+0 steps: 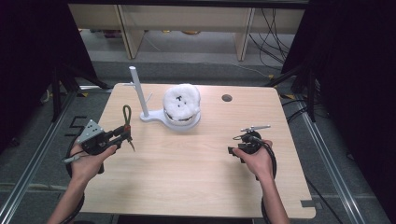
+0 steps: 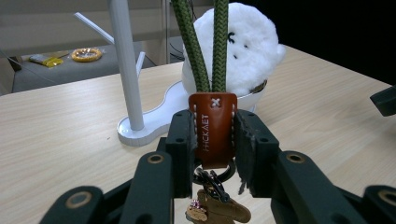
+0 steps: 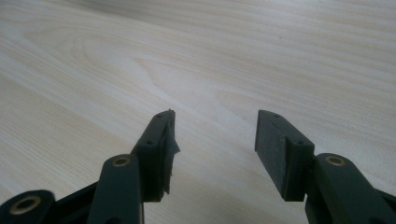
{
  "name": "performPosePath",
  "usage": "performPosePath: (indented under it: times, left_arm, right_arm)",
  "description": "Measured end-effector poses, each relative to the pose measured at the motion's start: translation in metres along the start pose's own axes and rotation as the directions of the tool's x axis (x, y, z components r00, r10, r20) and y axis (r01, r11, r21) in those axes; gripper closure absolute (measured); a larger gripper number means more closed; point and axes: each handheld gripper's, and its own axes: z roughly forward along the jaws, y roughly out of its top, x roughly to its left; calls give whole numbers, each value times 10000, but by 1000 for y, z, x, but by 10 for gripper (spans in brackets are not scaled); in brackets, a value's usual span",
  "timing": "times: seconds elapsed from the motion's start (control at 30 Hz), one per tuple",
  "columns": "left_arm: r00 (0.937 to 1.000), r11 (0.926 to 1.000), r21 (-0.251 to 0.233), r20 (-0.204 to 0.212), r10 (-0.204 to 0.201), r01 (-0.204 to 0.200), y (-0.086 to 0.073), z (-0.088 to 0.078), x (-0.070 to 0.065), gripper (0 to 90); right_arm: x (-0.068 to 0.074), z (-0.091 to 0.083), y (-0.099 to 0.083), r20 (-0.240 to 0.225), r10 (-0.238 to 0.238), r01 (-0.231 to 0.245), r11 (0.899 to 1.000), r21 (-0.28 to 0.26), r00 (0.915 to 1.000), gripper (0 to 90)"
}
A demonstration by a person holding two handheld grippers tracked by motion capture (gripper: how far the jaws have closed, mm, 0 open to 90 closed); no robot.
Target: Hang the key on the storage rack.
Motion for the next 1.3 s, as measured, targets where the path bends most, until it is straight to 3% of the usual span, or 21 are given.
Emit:
performPosePath:
  times: [0.17,0.27,0.33,0.4,0.83,1.03,1.07,1.2,1.27,1.3]
  left_arm:
    - [10000,10000,-61,-64,15,-15,5,3,2,681]
    - [9999,9999,-93,-95,45,-46,7,5,4,681]
    - [9999,9999,-111,-118,66,-67,9,6,5,681]
    - [9999,9999,-132,-148,78,-80,10,7,6,681]
    - [9995,9998,-206,-305,24,-30,18,13,14,681]
    - [9990,9998,-195,-438,9,-17,20,15,20,681]
    - [9991,9997,-229,-428,12,-22,20,16,21,681]
    - [9987,9998,-180,-505,29,-39,23,17,24,681]
    - [9986,9998,-199,-537,4,-15,25,18,26,681]
    - [9985,9998,-180,-540,25,-35,26,19,27,681]
  right_arm:
    - [0,1,-1,41,-22,22,9999,-130,10000,487]
    - [2,0,0,-27,292,-292,9996,-48,9996,487]
    - [0,1,-1,264,123,-115,9995,-284,9996,487]
    - [0,-1,0,2,154,-154,9999,-42,9999,486]
    - [1,1,-1,42,327,-326,9991,-281,9995,485]
    - [-1,-1,0,30,208,-207,9997,-117,9998,485]
    - [-2,-1,0,277,116,-114,9999,-79,9995,485]
    - [-1,-2,0,6,194,-194,9998,-77,9998,485]
    - [-3,-1,0,414,100,-97,9999,-75,9991,484]
    - [-4,0,0,358,-32,39,9998,-193,9994,484]
